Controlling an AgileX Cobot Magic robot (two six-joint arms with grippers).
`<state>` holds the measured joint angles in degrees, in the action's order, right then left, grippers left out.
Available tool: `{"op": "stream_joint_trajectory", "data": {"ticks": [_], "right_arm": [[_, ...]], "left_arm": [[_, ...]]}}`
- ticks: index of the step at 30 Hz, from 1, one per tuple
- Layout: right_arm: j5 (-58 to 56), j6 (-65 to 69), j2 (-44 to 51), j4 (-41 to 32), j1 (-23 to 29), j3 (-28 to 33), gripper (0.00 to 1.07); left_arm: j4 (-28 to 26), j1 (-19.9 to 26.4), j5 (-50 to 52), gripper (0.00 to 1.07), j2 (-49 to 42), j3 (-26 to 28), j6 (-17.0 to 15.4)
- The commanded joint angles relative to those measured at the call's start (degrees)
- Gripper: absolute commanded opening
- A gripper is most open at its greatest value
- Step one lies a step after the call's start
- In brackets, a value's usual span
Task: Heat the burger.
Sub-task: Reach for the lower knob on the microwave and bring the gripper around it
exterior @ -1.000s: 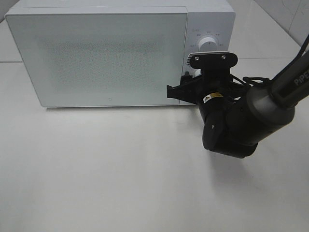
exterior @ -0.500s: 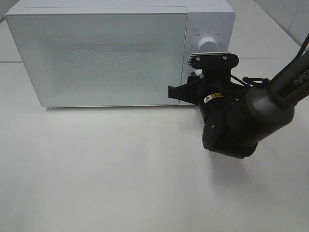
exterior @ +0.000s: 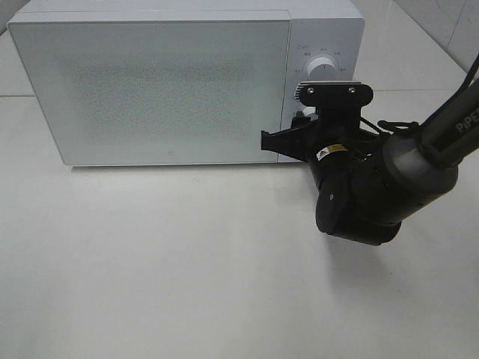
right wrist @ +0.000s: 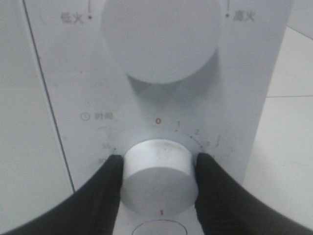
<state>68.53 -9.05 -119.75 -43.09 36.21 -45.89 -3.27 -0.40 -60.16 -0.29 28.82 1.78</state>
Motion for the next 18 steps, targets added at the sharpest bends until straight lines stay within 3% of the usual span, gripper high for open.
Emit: {"op": "stream_joint_trajectory", "data": {"ticks": [1,18], "right_arm": [[1.4,10.1,0.2,5.7,0.0,-1.0,0.0],[1.3,55.5,0.2,9.1,0.0,-1.0,0.0]], "left_arm": [[-0.3,0.1,0.8,1.0,-1.4,-0.2,-0.4],[-0.3,0.1,0.8,1.0,-1.4,-0.2,-0.4]]}}
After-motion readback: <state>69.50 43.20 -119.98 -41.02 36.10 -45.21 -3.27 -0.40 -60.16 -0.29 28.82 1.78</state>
